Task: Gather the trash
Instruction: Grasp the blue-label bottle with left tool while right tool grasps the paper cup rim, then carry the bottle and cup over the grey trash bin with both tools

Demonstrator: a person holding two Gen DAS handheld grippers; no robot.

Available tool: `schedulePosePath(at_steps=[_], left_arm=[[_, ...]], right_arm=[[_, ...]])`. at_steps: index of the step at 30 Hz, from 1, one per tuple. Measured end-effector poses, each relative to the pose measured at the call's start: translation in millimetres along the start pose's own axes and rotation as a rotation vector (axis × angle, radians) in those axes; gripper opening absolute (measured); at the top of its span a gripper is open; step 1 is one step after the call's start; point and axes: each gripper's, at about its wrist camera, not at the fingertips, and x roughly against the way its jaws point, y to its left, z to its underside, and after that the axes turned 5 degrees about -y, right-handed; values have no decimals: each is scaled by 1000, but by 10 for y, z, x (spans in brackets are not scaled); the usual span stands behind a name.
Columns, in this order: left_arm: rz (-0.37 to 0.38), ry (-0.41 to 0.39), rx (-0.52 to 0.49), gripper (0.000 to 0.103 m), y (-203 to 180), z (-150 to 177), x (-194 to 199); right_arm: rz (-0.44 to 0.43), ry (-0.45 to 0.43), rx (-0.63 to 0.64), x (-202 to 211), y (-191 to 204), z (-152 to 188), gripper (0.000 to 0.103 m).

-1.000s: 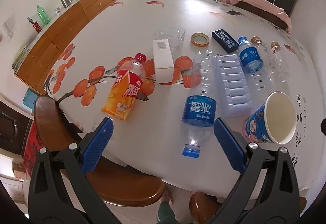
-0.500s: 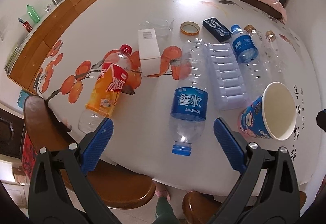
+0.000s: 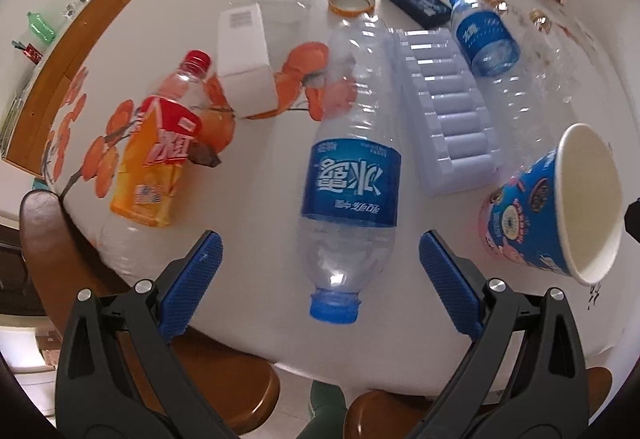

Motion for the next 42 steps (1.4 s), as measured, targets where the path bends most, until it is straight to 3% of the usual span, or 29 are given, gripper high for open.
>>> schedulePosePath(at_steps=[1, 7, 11, 12, 15, 19, 20, 26, 33, 42], left_arm=[[-2, 10, -7, 96, -20, -8, -51], [-28, 44, -32, 96, -74, -36, -259], [-28, 58, -37, 96, -92, -54, -358], [-31, 60, -42, 93, -99, -59, -374], [-12, 73, -39, 79, -110, -75, -442], [7, 88, -19, 74, -104, -91, -505], [23, 95, -17, 63, -105, -88, -523], [53, 80, 5, 61, -84, -48, -509], [76, 16, 31, 61, -2, 39, -183], [140, -95, 105, 61, 348, 125, 658]], right_arm=[[-3, 21, -6, -60, -15, -5, 73], [-12, 74, -22, -258, -16, 9, 69], [-5, 103, -24, -381, -10, 9, 55], [-7, 107, -31, -404, -15, 11, 51], [-13, 130, -47, -466, -33, 9, 27], [-23, 135, -66, -473, -77, 16, 7], [-26, 136, -70, -472, -88, 15, 5], [-34, 122, -87, -393, -161, 8, 5], [-48, 72, -65, -118, -158, -60, 5], [-125, 1, 31, 318, 180, -220, 5]])
